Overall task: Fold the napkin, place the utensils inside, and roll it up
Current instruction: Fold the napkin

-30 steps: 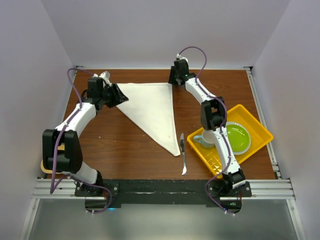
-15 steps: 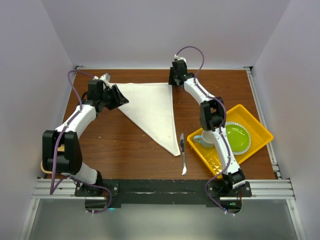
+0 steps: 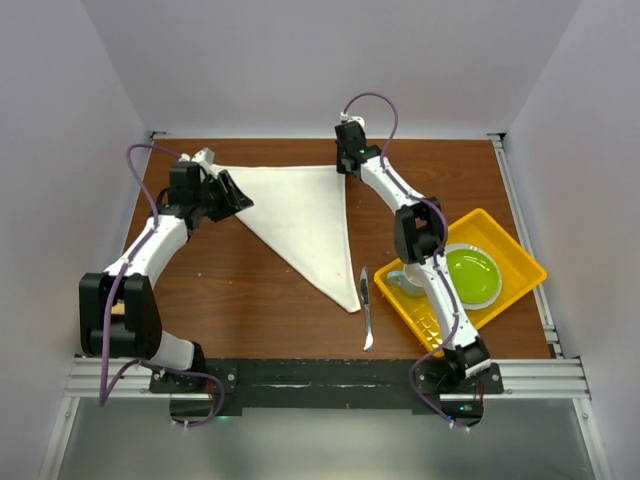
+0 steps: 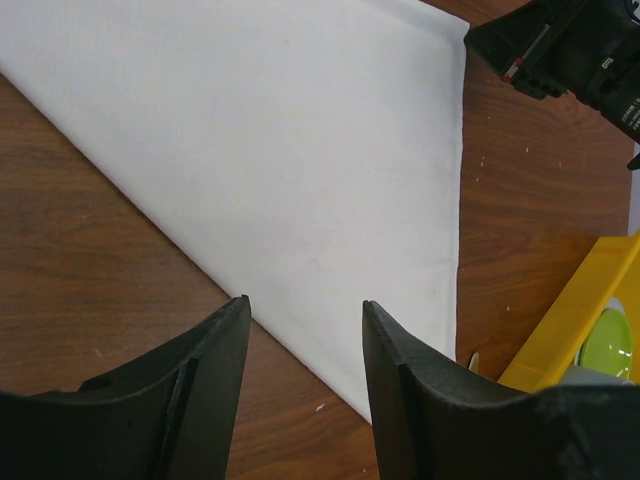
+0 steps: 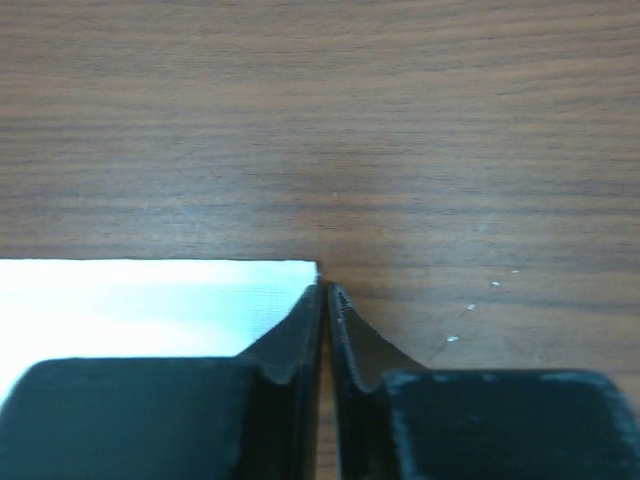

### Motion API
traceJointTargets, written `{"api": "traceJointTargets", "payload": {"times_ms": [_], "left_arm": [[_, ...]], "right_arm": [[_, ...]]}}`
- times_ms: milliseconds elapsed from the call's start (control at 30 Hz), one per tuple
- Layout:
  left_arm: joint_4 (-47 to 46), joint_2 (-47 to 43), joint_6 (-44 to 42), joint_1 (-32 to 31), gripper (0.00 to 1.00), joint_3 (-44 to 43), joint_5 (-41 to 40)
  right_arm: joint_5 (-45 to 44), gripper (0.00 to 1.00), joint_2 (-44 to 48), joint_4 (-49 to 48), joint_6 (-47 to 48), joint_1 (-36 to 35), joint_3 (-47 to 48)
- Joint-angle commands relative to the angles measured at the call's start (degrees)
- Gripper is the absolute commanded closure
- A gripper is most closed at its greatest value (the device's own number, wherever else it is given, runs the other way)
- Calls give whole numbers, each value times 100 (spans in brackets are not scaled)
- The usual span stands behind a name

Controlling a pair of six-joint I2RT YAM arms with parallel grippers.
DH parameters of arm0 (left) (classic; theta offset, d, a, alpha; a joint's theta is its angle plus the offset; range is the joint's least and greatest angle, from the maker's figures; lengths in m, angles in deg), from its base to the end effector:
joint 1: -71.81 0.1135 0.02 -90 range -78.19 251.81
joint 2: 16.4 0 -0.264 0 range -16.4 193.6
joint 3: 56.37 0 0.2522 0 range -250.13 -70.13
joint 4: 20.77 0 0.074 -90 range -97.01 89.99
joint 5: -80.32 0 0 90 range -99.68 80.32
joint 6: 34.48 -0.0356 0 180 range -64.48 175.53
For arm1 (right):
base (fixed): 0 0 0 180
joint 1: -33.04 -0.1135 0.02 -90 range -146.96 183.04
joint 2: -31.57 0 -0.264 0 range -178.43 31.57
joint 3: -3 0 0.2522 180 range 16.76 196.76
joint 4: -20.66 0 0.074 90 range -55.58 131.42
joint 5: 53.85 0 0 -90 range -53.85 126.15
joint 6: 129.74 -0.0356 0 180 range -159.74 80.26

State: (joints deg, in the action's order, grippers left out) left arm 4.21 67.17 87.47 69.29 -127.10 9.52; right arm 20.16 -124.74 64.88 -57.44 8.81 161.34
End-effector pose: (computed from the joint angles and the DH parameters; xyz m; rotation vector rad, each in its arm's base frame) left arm 0.3205 -0.0258 0.2538 -0.3951 2.2455 -0.6967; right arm 0.5457 0.2348 0.1558 0.0118 2.2733 0.0623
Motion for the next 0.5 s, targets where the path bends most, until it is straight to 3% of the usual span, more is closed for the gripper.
{"api": "traceJointTargets", "payload": {"times_ms": [0, 233, 467], "left_arm": [[-94, -192, -109, 94, 46, 37, 66], [46, -209, -294, 112, 46, -16, 163], [-50, -262, -435, 243, 46, 160, 417]], "right_arm": [[60, 98, -409, 813, 187, -187, 18], [105, 100, -242, 716, 249, -223, 351], [25, 100, 654, 558, 170, -231, 124]]}}
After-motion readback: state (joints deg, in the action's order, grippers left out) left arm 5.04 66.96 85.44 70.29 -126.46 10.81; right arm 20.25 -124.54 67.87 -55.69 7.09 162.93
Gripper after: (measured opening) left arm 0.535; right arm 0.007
